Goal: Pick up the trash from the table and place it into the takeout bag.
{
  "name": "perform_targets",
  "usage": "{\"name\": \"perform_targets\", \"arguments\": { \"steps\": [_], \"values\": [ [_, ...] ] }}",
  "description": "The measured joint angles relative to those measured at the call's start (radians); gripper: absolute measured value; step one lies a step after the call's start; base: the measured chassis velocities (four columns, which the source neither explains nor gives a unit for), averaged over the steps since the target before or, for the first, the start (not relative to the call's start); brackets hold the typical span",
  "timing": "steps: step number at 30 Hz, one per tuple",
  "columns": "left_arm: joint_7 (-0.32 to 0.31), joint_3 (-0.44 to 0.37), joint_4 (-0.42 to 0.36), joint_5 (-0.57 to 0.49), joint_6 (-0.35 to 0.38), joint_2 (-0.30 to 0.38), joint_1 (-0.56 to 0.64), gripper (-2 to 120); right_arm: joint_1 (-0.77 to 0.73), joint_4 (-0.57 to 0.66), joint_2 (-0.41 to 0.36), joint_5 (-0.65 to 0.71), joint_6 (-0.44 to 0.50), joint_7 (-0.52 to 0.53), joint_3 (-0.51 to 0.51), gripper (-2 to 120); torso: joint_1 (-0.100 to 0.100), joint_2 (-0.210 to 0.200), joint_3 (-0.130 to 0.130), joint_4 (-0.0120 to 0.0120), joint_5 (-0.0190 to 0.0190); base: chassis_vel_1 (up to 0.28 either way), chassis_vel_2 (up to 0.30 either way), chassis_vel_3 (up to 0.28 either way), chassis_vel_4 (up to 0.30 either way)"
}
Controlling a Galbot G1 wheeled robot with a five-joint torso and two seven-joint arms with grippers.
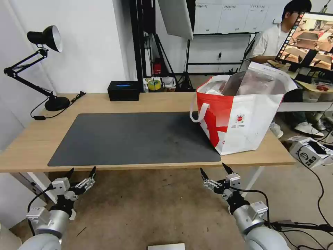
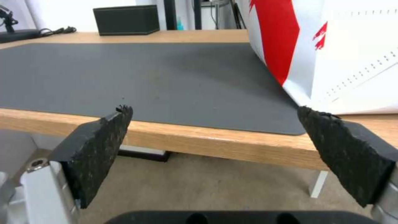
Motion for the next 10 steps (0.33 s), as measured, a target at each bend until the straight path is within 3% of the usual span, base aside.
{"name": "perform_targets", "arguments": {
  "steps": [10],
  "values": [
    [-0.001, 0.0, -0.001, -0.001, 0.002, 0.0, -0.001, 100, 0.0, 0.0, 0.0, 0.0, 0.0, 0.0, 0.0, 100, 0.0, 0.0, 0.0, 0.0, 0.0, 0.0, 0.0, 0.0, 0.0]
  ]
}}
